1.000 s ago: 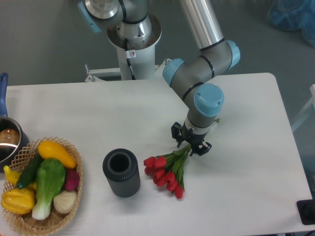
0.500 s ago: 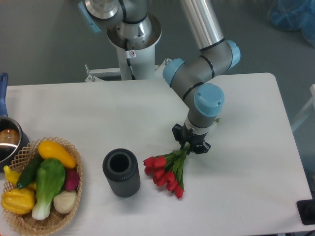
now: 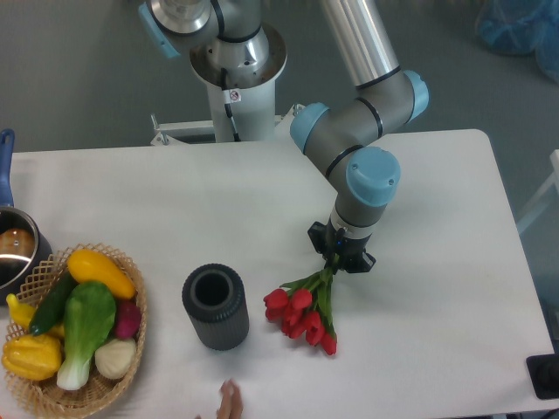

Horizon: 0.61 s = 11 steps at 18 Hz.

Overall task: Pick up the flowers from the table
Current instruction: 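Lift the gripped tulip bunch up off the table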

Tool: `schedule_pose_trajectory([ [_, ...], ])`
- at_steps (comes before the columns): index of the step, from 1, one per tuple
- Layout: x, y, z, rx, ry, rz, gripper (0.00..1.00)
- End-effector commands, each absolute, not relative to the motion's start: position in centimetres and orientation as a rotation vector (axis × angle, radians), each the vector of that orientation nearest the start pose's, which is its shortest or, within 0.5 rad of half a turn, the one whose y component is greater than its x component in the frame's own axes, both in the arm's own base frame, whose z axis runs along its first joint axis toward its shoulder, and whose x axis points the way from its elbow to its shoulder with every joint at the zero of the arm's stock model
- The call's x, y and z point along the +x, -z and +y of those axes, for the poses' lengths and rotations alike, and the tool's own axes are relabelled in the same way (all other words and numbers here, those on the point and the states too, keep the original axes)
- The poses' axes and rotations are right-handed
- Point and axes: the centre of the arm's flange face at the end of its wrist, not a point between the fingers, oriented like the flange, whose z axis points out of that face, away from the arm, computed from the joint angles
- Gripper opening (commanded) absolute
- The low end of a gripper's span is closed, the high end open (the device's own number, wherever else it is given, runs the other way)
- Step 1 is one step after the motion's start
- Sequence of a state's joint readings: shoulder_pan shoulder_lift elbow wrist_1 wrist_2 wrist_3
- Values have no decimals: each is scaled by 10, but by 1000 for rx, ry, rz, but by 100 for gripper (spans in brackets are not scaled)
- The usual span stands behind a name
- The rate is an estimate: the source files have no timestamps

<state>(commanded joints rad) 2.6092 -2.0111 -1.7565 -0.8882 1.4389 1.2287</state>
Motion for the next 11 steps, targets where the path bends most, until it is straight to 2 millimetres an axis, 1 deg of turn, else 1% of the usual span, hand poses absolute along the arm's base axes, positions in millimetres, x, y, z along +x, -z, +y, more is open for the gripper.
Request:
schedule_pose_trajectory([
  [2,-457,-253,437,-2945,-59,280,10],
  [5,-474,-283,442,-2870,-109,264,10],
  [6,-480,-297,441,-2833,-126,256,10],
  [7,-487,-322,434,-2788,-164,235,10],
  [8,-492,-345,431,-2734,-191,227,10],
  [9,-497,-361,429,-2675,-195,221,10],
  [10,-506,-372,424,-2618,-190,206,10],
  [11,-511,-383,424,-2556,-177,203,10],
])
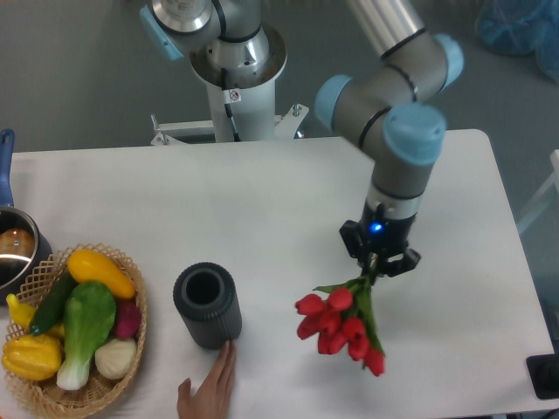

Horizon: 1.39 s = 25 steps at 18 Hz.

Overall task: Pick up the flowers from the table
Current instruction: 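Lift the gripped tulip bunch up off the table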

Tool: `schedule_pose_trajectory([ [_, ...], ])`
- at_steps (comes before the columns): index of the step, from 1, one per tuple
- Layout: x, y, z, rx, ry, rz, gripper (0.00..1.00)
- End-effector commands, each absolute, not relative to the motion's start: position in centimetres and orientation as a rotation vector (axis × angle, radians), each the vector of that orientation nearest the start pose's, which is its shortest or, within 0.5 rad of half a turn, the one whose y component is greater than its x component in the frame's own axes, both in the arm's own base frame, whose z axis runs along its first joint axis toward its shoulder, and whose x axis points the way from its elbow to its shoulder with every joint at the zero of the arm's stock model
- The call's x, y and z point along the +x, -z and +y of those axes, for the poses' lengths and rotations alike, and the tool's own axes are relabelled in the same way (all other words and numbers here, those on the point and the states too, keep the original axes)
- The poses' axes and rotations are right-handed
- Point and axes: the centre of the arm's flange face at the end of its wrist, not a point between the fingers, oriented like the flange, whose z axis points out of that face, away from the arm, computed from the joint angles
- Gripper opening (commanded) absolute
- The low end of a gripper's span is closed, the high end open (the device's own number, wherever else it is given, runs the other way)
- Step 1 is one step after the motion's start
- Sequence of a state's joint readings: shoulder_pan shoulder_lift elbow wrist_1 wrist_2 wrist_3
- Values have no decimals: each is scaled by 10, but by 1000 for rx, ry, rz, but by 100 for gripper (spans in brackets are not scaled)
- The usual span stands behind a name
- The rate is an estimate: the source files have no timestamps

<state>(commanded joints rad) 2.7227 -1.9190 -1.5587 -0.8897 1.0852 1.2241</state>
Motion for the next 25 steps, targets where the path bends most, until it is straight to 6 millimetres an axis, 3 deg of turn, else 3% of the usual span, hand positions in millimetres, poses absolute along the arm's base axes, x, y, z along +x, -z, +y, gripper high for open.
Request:
schedule_pose_trajectory([
  [5,-517,-451,429,-2342,-137,99,10],
  [9,-512,-459,433,-2281,-97,111,10],
  [14,-495,-489,433,-2198,-52,82,10],
  [25,-494,-493,420,-2171,-40,61,10],
])
